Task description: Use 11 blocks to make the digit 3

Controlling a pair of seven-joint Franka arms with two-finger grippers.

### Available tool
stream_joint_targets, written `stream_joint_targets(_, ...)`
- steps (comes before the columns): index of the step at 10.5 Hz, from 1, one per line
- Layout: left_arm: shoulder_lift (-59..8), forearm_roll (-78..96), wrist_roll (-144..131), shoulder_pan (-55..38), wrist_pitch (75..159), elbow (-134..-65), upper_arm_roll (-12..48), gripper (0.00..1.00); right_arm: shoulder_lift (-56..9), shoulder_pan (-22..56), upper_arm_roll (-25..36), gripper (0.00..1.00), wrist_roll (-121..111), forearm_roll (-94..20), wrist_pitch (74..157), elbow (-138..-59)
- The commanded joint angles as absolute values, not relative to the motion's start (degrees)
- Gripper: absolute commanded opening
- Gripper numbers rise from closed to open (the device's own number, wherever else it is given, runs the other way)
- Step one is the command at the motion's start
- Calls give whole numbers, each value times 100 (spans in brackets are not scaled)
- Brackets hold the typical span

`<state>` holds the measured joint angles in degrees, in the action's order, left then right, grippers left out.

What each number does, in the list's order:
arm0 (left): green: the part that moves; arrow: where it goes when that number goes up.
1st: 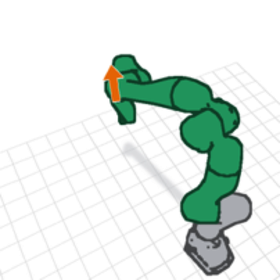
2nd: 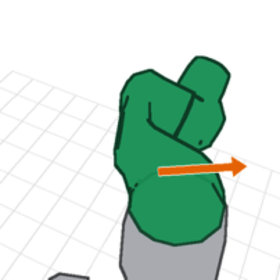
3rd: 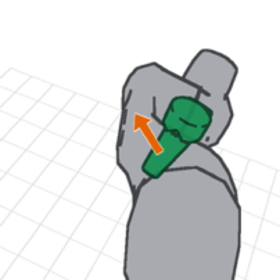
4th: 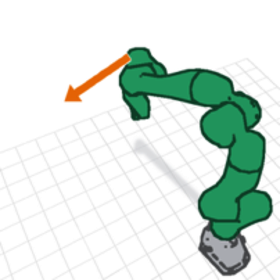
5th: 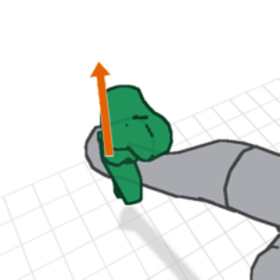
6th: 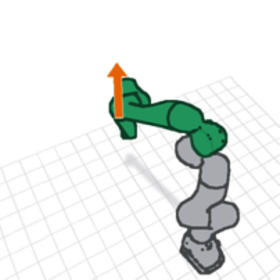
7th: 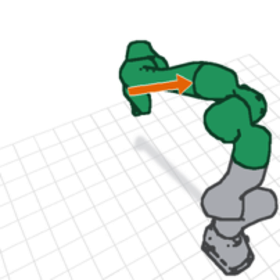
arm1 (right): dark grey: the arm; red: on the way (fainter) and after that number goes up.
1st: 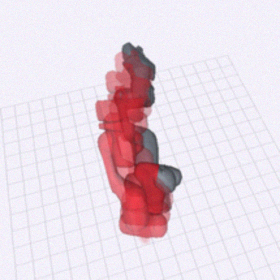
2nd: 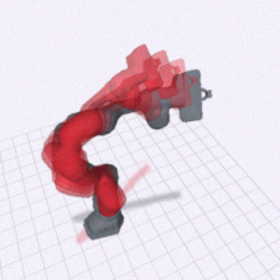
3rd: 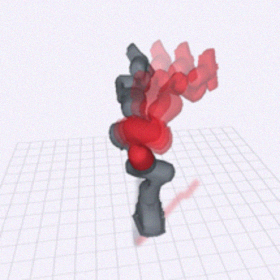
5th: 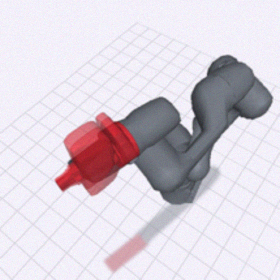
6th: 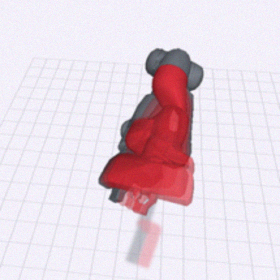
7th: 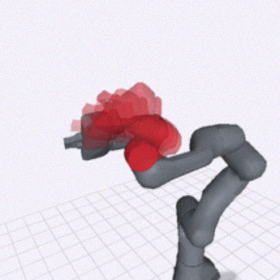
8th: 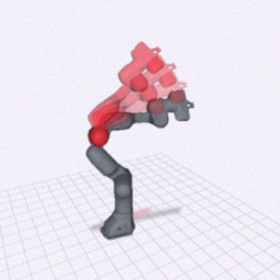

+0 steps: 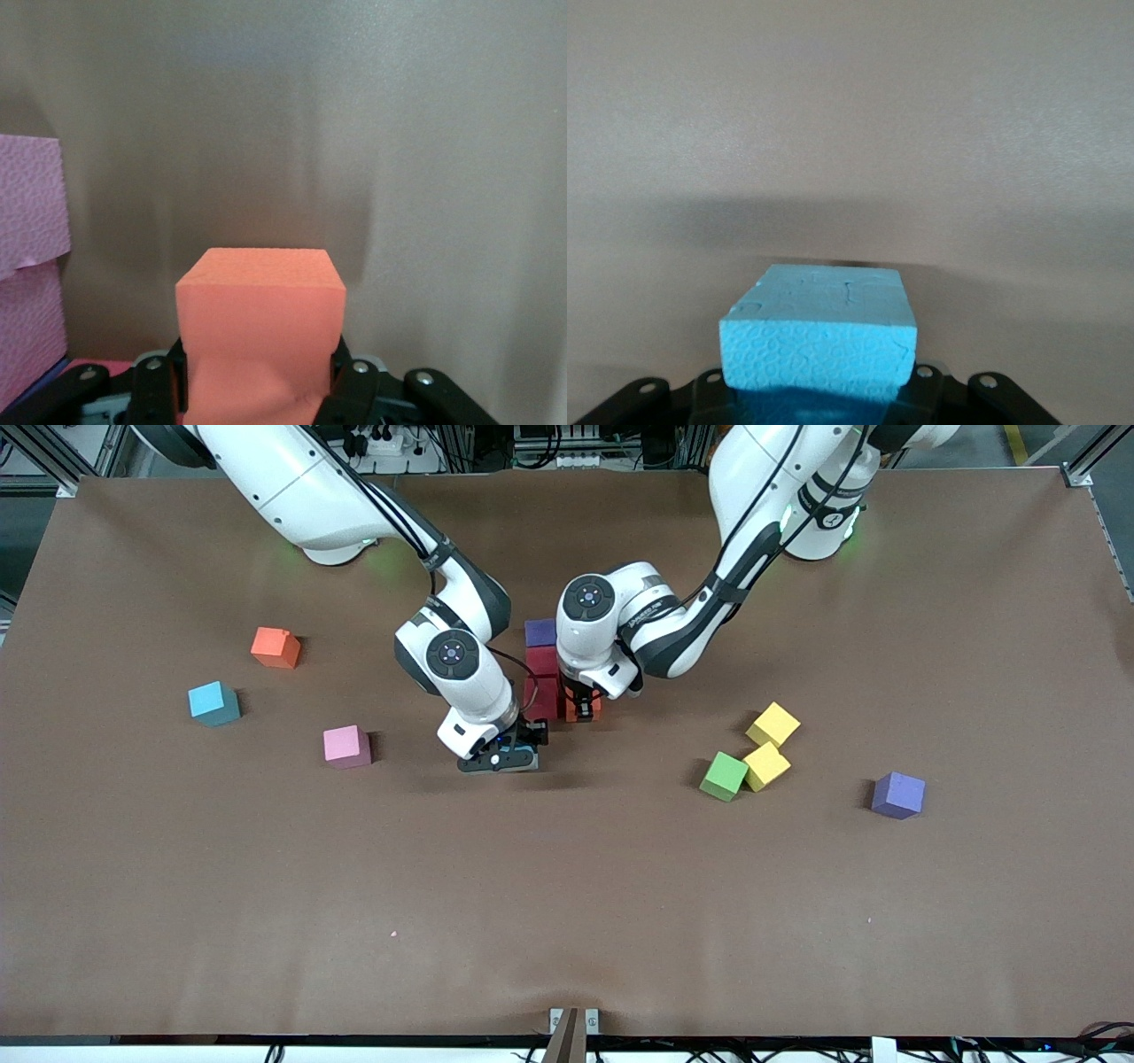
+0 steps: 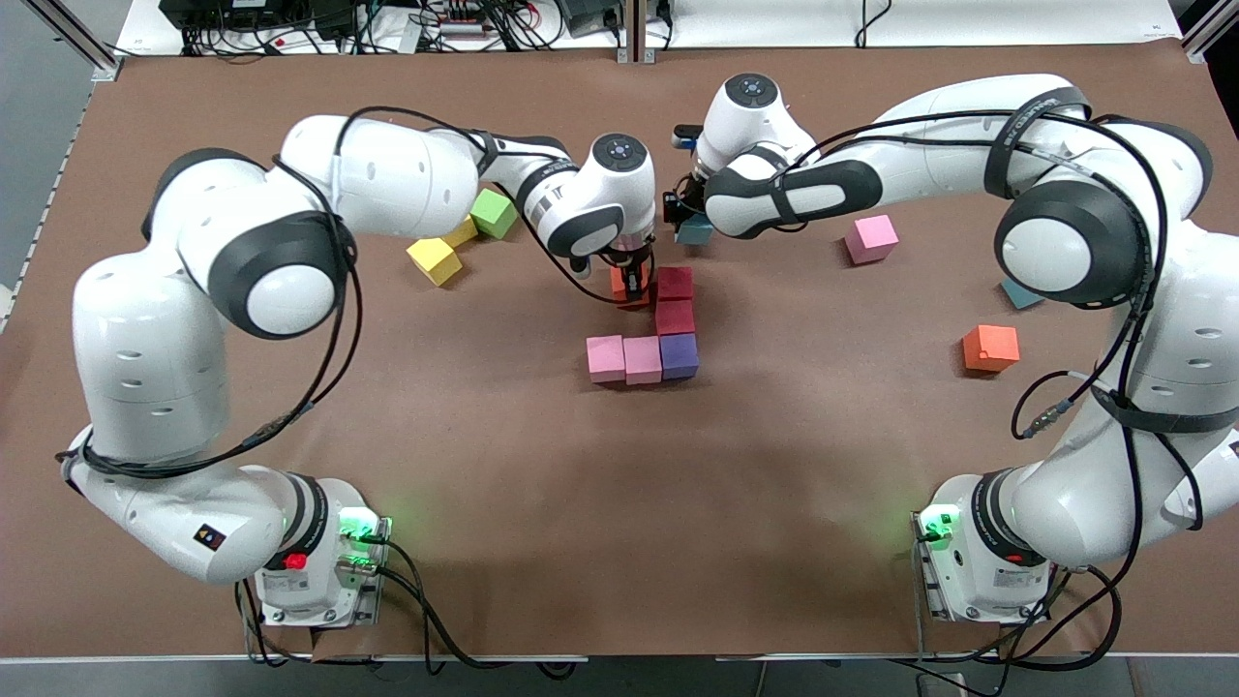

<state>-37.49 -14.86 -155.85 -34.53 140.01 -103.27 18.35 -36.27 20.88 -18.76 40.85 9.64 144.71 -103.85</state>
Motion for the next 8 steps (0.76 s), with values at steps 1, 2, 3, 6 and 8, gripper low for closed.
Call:
stream_joint_targets(1, -3893, -1661, -16049, -3683, 13922, -10064, 1661, 13, -3762, 2206, -1767, 28, 4437, 923, 14388, -10151)
stream_joint_targets(2, -3902, -1652, -16058, -3683, 13922, -10046, 1661, 13, -3823, 2223, -1714, 28, 4499, 923, 14396, -10143)
stream_joint_targets(3, -3902, -1644, -16066, -3683, 13922, -10028, 1661, 13, -3893, 2267, -1670, 28, 4726, 932, 14396, -10143)
stream_joint_targets(6, -3920, -1644, -16110, -3718, 13931, -10028, 1661, 13, -3894, 2417, -1547, 28, 4939, 897, 14388, -10134)
stream_joint_targets(8, -3920, -1635, -16119, -3727, 13922, -10028, 1661, 13, -3894, 2487, -1547, 28, 4948, 896, 14388, -10081)
